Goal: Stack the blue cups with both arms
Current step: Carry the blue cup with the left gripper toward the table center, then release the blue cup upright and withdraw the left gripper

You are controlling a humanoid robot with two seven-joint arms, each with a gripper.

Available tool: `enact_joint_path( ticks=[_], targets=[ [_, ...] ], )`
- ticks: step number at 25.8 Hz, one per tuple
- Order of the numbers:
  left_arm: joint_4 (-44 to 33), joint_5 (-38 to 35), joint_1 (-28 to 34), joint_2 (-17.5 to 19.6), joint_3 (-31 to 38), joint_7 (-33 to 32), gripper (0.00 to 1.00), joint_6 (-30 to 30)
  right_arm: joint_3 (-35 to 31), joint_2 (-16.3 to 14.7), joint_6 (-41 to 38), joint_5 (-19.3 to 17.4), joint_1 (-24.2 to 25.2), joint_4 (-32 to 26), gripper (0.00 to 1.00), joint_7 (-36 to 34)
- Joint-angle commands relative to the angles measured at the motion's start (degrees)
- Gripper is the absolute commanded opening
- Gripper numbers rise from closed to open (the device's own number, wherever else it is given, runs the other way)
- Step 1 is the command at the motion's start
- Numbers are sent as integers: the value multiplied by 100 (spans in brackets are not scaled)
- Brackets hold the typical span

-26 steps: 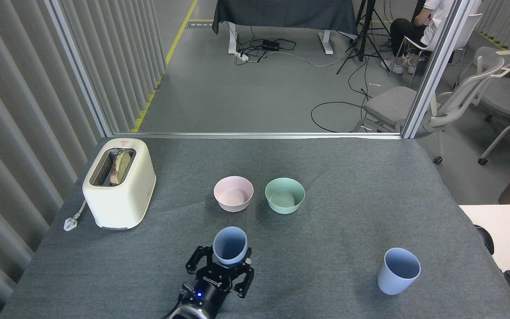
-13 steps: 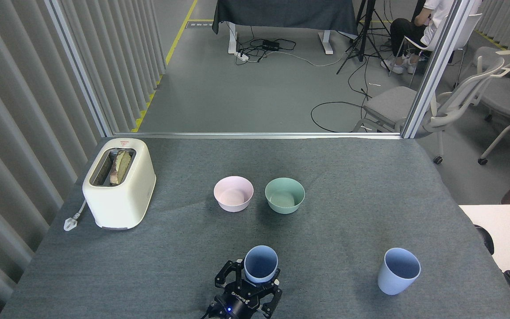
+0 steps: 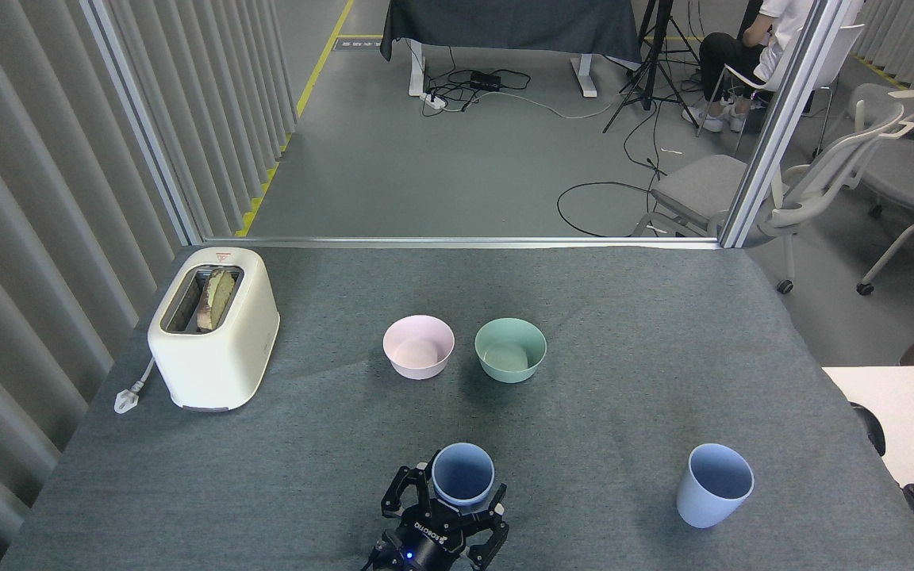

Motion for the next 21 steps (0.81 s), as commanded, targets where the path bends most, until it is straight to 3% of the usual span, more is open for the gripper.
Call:
enact_joint_path(
  ticks=[1,9,14,21],
  targets=[
    [-185,5,157,26,12,3,100,-15,9,8,4,-8,0,0,100,-18],
    [-1029,5,1062,289,223,3,100,-41,17,8,4,-9,0,44,100,-18],
    [-1539,5,1757,333,803,3,100,-41,9,0,4,-9,-9,44,100,-27],
    [-2778,128,2943,887,1638,3,100,29,-150,-71,171,0,-97,290,100,-80]
  ],
)
